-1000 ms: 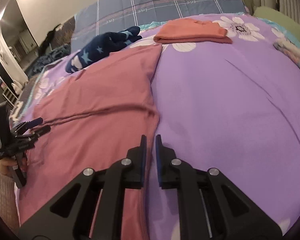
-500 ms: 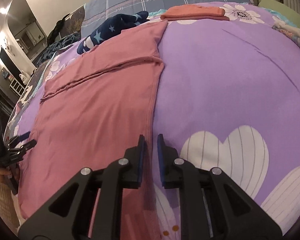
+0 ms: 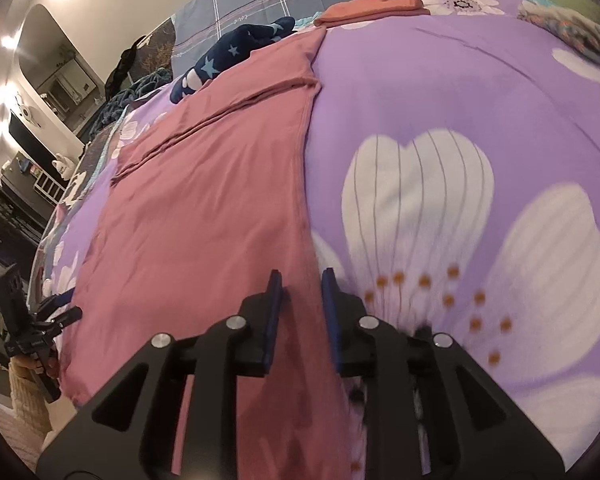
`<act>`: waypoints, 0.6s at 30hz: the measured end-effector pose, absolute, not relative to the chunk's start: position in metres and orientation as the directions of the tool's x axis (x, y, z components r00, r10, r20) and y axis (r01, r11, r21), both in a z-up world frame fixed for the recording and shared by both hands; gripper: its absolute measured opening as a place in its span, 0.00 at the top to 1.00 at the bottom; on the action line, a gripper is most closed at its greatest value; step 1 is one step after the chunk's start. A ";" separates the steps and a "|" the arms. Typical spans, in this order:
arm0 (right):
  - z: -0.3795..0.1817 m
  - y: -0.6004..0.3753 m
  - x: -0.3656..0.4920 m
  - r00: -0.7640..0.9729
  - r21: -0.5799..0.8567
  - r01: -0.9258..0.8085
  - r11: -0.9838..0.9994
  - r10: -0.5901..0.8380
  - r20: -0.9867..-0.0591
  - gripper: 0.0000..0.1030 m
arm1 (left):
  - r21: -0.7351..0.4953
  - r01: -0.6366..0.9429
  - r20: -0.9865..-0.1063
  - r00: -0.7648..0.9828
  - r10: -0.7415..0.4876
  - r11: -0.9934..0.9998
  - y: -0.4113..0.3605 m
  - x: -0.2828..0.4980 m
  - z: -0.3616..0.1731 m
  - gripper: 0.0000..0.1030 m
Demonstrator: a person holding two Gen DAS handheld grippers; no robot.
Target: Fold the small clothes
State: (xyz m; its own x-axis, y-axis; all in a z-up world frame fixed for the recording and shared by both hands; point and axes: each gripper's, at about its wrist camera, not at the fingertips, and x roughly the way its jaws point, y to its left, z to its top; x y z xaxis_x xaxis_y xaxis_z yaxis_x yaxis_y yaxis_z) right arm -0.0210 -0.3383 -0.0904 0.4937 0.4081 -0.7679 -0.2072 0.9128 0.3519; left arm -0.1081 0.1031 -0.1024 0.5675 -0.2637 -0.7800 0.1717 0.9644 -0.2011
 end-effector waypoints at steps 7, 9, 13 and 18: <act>-0.090 -0.346 -0.044 0.474 0.373 -0.217 0.902 0.431 -0.768 0.75 | -0.241 0.198 -0.755 0.577 -0.312 0.950 0.097 -0.132 -0.103 0.13; -0.090 -0.350 -0.050 0.464 0.391 -0.216 0.895 0.447 -0.765 0.74 | -0.245 0.214 -0.751 0.574 -0.325 0.946 0.095 -0.138 -0.103 0.13; -0.092 -0.363 -0.064 0.426 0.442 -0.217 0.870 0.492 -0.759 0.74 | -0.275 0.237 -0.740 0.566 -0.363 0.932 0.092 -0.151 -0.102 0.13; -0.095 -0.381 -0.080 0.370 0.521 -0.206 0.828 0.559 -0.742 0.74 | -0.348 0.231 -0.709 0.569 -0.416 0.909 0.100 -0.156 -0.103 0.17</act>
